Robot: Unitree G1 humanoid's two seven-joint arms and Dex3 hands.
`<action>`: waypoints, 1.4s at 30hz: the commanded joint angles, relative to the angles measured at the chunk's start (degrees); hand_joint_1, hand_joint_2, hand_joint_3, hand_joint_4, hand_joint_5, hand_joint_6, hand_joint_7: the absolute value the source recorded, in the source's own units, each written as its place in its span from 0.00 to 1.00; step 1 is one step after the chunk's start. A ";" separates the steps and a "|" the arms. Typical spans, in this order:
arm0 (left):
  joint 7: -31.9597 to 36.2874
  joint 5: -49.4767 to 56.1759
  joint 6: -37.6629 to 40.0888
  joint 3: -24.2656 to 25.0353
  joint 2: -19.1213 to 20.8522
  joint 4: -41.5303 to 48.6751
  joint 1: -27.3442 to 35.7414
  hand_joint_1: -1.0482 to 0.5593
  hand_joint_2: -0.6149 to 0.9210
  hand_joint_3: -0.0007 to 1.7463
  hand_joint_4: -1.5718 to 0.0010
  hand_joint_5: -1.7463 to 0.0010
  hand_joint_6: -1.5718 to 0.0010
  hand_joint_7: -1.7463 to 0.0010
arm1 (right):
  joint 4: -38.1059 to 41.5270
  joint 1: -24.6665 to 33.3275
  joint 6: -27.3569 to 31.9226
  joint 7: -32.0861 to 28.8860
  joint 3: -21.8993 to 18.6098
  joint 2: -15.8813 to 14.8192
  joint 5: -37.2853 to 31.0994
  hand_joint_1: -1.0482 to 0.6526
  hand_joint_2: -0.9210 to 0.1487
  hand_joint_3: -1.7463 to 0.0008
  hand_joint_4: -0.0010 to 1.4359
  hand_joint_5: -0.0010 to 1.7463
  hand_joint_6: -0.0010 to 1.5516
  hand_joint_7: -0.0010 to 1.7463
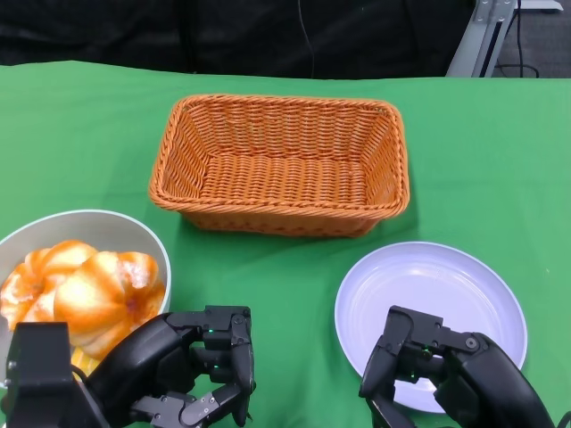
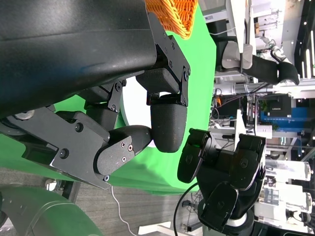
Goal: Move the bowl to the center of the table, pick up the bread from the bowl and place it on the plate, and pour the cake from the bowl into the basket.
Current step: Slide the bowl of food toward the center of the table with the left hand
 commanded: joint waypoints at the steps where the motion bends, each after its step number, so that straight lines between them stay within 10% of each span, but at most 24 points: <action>1: -0.38 0.49 -0.94 0.31 0.44 0.77 -0.80 0.58 0.82 0.56 0.57 0.00 0.57 0.15 | -0.02 -0.22 0.19 0.00 -0.63 -0.33 0.56 0.45 0.40 0.38 0.48 1.00 0.42 0.84; 27: 2.09 2.41 -10.86 2.90 -0.67 4.44 -3.47 0.57 0.85 0.51 0.57 0.02 0.56 0.21 | 2.20 -2.20 -0.54 -0.48 -0.26 0.69 -0.13 0.45 0.40 0.38 0.48 1.00 0.41 0.85; 32: 6.26 2.60 -12.19 5.76 -0.88 3.59 -5.23 0.54 0.90 0.34 0.56 0.22 0.50 0.51 | 3.29 -3.00 -1.37 -0.74 -0.27 1.16 -0.57 0.45 0.40 0.38 0.48 0.99 0.42 0.85; 37: 12.45 5.70 -16.13 9.55 0.01 4.78 -8.12 0.44 1.00 0.11 0.56 0.66 0.49 0.91 | 3.69 -3.22 -1.39 -0.56 -0.31 1.20 -0.44 0.44 0.40 0.38 0.48 0.99 0.42 0.85; 42: 18.64 8.01 -19.47 13.97 1.06 8.69 -11.92 0.39 1.00 0.09 0.56 0.88 0.53 0.99 | 3.16 -2.75 -1.18 -0.61 -0.31 1.04 -0.44 0.44 0.40 0.38 0.48 0.98 0.41 0.85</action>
